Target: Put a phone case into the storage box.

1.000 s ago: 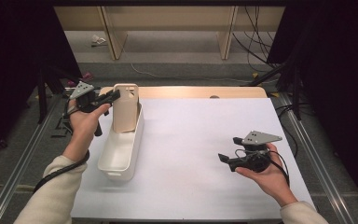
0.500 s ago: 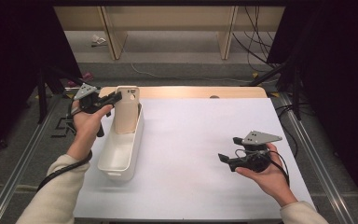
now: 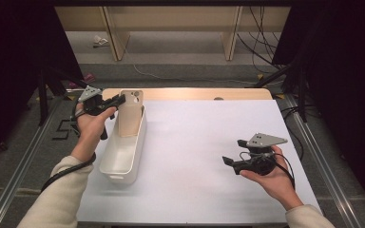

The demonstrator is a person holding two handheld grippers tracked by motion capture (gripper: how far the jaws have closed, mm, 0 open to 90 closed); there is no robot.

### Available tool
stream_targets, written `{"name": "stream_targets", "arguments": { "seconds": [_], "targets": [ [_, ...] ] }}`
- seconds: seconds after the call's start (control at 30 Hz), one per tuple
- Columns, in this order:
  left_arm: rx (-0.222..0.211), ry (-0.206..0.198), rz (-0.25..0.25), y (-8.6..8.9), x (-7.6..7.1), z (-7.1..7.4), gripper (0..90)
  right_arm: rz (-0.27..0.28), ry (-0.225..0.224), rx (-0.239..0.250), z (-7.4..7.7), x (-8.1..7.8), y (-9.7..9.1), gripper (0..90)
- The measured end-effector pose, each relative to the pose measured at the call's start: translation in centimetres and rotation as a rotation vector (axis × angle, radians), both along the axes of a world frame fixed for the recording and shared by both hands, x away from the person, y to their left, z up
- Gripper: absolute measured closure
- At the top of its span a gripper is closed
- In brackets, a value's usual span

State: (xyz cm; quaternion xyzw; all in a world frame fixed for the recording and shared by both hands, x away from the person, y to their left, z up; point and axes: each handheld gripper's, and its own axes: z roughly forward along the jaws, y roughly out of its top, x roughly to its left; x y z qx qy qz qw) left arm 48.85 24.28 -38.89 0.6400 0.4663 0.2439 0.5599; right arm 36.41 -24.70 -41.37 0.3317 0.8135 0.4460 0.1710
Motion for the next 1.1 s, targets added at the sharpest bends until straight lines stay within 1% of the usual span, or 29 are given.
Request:
{"name": "stream_targets", "arguments": {
  "seconds": [0.1,0.27,0.63,0.7,1.1],
  "targets": [
    [-0.001,0.001,0.002,0.0,0.1,-0.2,80.8,0.0,0.001,0.001,0.0,0.0,0.0,16.3],
    [0.0,0.017,0.001,0.1,0.4,-0.8,80.8,0.0,0.0,0.001,0.0,0.0,0.0,16.3],
    [0.004,0.04,0.003,0.3,0.9,-1.4,80.7,0.001,0.001,0.001,0.0,0.0,0.0,16.3],
    [0.009,0.049,0.005,0.3,1.1,-1.6,80.7,0.001,0.001,0.001,0.0,0.0,0.0,16.3],
    [0.041,0.075,0.004,0.2,1.7,-2.1,80.4,0.003,0.001,0.0,0.0,0.0,0.0,16.3]
  ]
}}
